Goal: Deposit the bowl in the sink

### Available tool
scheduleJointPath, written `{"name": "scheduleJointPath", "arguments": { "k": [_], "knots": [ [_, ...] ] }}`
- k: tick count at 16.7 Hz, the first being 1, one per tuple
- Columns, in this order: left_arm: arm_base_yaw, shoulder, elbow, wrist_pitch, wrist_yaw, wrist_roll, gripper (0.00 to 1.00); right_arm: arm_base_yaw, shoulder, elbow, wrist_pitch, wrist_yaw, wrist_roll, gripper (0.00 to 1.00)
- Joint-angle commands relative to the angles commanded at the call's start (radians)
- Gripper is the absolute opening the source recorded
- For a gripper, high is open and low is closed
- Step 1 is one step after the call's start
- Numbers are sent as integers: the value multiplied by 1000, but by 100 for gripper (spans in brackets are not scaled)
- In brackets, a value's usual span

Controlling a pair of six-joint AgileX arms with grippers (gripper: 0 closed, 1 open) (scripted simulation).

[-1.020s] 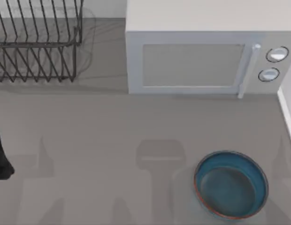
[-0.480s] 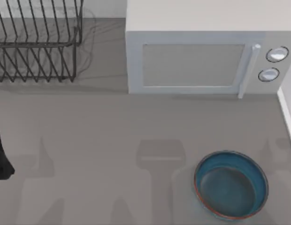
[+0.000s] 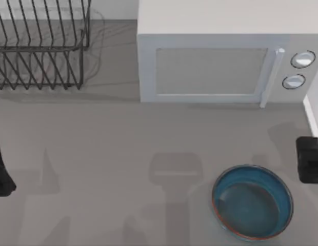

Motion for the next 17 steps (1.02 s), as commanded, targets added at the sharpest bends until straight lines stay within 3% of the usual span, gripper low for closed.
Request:
{"name": "scheduleJointPath", "arguments": {
  "k": [7, 17],
  "knots": [
    [0, 0, 0, 0, 0, 0, 100, 113, 358, 289, -283, -2, 114, 100],
    [0, 0, 0, 0, 0, 0, 100, 118, 400, 252, -225, -2, 120, 100]
  ]
}}
